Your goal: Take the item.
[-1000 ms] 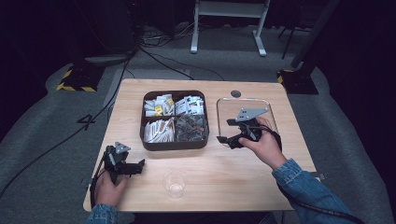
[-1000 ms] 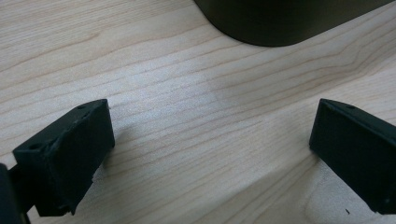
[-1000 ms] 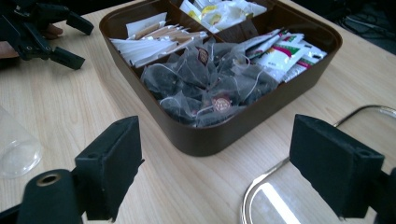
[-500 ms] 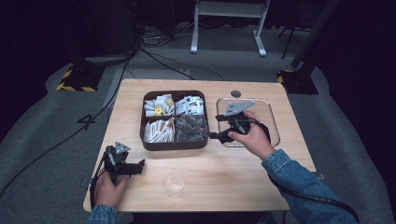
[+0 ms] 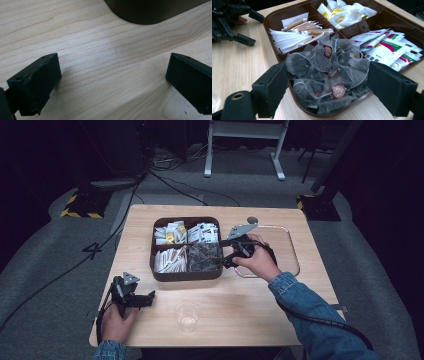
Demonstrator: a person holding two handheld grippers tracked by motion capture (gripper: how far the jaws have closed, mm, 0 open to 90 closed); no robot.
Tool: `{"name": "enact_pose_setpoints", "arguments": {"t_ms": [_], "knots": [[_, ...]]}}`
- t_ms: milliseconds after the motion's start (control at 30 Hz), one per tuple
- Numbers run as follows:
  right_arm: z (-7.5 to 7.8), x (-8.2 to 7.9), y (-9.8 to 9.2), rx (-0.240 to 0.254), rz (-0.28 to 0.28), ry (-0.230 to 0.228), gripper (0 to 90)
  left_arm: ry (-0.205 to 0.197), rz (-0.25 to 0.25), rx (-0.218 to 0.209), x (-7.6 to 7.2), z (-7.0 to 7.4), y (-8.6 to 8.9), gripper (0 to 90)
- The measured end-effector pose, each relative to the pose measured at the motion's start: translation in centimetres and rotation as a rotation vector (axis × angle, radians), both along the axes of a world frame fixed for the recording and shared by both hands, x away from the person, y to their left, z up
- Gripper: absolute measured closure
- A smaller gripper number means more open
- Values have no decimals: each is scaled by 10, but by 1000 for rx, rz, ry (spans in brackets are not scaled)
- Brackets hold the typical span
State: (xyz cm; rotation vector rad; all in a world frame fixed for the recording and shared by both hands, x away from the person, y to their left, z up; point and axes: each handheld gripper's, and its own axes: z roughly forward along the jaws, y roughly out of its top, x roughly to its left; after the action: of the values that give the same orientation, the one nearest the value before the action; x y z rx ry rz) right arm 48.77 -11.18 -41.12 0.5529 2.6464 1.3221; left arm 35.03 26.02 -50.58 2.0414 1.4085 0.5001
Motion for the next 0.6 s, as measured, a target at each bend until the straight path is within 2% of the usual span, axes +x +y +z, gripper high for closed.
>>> {"name": "enact_pose_setpoints", "arguments": {"t_ms": [233,367,600], "knots": [[-7,3,17,-39,31,19,235,0,-1,0,0,0,0,3],[-12,6,25,-42,33,37,281,0,-1,0,0,0,0,3],[-24,10,40,-53,38,41,339,0,-1,0,0,0,0,3]]}}
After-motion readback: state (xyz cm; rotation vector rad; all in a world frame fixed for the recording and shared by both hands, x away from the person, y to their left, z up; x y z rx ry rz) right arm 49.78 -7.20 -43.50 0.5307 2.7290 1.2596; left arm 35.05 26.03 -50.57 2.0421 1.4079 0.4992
